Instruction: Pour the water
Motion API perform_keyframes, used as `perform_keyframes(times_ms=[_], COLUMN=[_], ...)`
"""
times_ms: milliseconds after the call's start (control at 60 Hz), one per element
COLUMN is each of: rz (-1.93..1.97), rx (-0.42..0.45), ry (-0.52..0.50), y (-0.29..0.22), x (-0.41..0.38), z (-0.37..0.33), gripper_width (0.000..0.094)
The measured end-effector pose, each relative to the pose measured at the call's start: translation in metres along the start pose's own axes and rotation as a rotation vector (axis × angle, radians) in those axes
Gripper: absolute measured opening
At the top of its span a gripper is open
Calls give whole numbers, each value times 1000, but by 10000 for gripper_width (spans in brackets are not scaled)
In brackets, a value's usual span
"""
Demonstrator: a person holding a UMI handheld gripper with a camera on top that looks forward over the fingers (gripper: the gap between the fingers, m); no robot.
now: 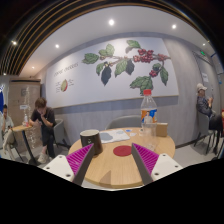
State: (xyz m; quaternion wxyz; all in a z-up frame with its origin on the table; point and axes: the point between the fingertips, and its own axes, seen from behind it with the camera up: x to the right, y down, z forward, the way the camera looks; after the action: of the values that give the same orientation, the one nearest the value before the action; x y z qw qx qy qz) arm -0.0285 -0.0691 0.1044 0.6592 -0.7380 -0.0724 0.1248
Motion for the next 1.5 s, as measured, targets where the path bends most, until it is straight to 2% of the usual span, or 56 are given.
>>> perform_keyframes(times_ms=[50,67,83,117,133,167,450,633,767,817,833,867,917,1033,1117,1250,1367,1500], rz=[-5,0,-8,-9,-4,-10,-62,-66,-86,-96,-97,-97,-79,-57,-87,-451,-1072,-1727], rx=[2,-10,7,11,-3,12,52,31,53,54,50,43,51,74,67,111,163,141], ry=[11,20,17,24,35,38,176,130,148,151,151,150,174,208,218,250,306,315], y=[-1,-22,-3,-3,-23,-9,-35,-38,-49,-50,-50,-48,-49,-51,-50,-96,-145,-150], x=[6,-4,12,20,11,40,144,153,164,165,165,165,170,175,172,140,82,28], z=[1,-4,2,3,-2,11,56,121,152,161,164,170,176,176,175,163,164,177], gripper_width=[834,832,831,832,831,831,828,827,824,770,721,562,546,407,378,379,377,377])
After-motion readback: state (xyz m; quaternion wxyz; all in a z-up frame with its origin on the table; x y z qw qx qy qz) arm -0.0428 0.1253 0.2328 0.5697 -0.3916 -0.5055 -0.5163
